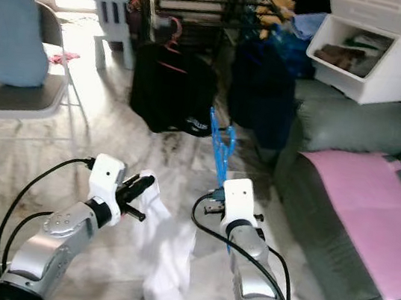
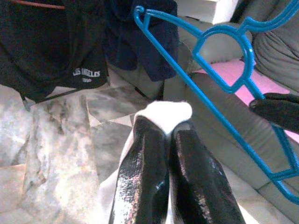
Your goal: Hang hanger
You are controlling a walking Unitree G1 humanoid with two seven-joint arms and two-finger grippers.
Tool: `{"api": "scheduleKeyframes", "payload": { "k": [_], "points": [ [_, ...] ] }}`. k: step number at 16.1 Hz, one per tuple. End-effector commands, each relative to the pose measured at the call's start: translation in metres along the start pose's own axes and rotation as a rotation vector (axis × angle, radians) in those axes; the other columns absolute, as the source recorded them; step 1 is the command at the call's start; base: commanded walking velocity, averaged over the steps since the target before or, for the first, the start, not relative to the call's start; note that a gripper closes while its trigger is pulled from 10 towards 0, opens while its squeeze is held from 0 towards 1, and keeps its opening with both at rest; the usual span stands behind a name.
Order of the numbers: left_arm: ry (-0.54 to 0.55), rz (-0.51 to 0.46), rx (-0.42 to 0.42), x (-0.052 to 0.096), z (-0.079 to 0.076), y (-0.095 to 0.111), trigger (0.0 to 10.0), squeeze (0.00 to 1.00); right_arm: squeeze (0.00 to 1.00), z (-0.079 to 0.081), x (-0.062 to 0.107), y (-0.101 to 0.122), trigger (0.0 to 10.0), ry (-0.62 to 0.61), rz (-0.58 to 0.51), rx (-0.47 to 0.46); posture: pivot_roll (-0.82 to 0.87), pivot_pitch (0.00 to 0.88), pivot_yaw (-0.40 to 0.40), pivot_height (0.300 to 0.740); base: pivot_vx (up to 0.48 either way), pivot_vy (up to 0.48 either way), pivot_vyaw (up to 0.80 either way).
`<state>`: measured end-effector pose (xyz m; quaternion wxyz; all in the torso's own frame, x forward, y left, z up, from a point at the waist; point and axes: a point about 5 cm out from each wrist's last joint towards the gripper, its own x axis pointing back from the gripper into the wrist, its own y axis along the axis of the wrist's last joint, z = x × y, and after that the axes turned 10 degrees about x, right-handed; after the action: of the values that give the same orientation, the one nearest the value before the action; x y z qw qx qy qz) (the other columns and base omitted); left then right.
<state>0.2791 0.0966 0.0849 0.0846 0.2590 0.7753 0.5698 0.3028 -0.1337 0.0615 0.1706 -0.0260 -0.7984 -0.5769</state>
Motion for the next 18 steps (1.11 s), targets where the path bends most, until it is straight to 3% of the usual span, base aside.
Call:
{"api": "scheduleKeyframes", "payload": {
  "k": [1,6,9,12,13,15,16,17,18],
  "points": [
    [-0.036,-0.024,-0.017,-0.003,-0.009,0.005,10.0,0.0,0.0,-0.011,0.002,-0.005,10.0,-0.033,0.018,-0.004,-0.12,0.0,0.019,0.74,0.0,0.48,0.0],
    [-0.047,-0.03,-0.042,-0.004,-0.011,0.007,10.0,0.0,0.0,-0.012,0.004,-0.007,10.0,-0.038,0.016,-0.004,-0.12,0.0,0.022,0.74,0.0,0.059,0.0],
    [-0.054,-0.044,-0.099,-0.006,-0.01,0.012,10.0,0.0,0.0,-0.014,0.004,-0.006,10.0,-0.034,0.011,-0.009,-0.12,0.0,0.023,0.74,0.0,0.0,0.0],
    [-0.092,-0.06,-0.345,-0.019,-0.009,0.03,10.0,0.0,0.0,-0.013,0.006,-0.007,10.0,0.029,0.004,0.042,-0.1,0.0,0.022,0.74,0.0,0.0,0.0],
    [-0.131,-0.086,-0.491,-0.029,-0.012,0.042,10.0,0.0,0.0,-0.016,0.006,-0.01,10.0,0.058,0.018,0.085,-0.11,0.0,0.025,0.74,0.0,0.0,0.0],
    [-0.212,-0.135,-0.844,-0.049,-0.018,0.07,10.0,0.0,0.0,-0.036,0.008,-0.019,10.0,0.11,0.081,0.204,-0.12,0.0,0.033,0.74,0.0,0.0,0.0],
    [-0.212,-0.128,-0.904,-0.052,-0.016,0.075,10.0,0.0,0.0,-0.04,0.008,-0.019,10.0,0.13,0.09,0.231,-0.12,0.0,0.038,0.74,0.0,0.0,0.0],
    [-0.205,-0.081,-1.095,-0.062,-0.005,0.086,10.0,0.0,0.0,-0.058,0.014,-0.018,10.0,0.214,0.108,0.327,-0.14,0.0,0.057,0.74,0.0,0.0,0.0],
    [-0.198,-0.07,-1.122,-0.063,-0.003,0.088,10.0,0.0,0.0,-0.062,0.016,-0.016,10.0,0.238,0.104,0.359,-0.14,0.0,0.059,0.74,0.0,0.0,0.0]
  ]
}}
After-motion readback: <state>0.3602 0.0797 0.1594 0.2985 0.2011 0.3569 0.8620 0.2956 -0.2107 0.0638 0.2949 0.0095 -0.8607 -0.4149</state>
